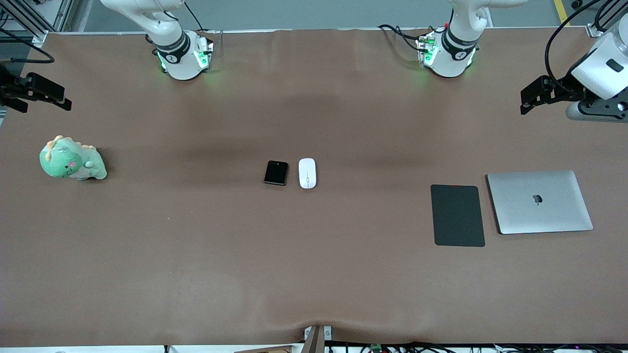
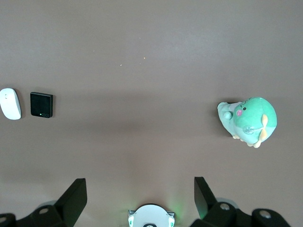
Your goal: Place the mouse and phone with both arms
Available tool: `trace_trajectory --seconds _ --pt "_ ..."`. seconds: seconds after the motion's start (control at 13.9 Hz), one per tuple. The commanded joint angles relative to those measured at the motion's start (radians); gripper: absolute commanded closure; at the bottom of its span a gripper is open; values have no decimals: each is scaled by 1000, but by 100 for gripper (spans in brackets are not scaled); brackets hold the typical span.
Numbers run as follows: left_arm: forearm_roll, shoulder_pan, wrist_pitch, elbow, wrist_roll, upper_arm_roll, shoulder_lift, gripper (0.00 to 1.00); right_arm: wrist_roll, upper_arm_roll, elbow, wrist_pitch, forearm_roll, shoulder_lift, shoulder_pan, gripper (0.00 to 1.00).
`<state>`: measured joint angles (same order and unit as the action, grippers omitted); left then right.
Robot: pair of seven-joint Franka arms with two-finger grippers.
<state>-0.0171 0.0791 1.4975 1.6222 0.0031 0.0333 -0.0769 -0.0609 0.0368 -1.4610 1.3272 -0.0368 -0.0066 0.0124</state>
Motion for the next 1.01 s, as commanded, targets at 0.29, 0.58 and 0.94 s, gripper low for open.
trace_trajectory --seconds 0.29,0.58,0.94 --pt "-10 11 -14 -18 -18 5 3 0 -2 3 -2 -3 5 -15 -8 0" --pt "-1 16 -10 -21 -18 16 8 0 -3 8 13 1 -11 3 7 0" --pt "19 21 130 -27 -87 72 80 0 3 9 8 -3 -9 8 3 0"
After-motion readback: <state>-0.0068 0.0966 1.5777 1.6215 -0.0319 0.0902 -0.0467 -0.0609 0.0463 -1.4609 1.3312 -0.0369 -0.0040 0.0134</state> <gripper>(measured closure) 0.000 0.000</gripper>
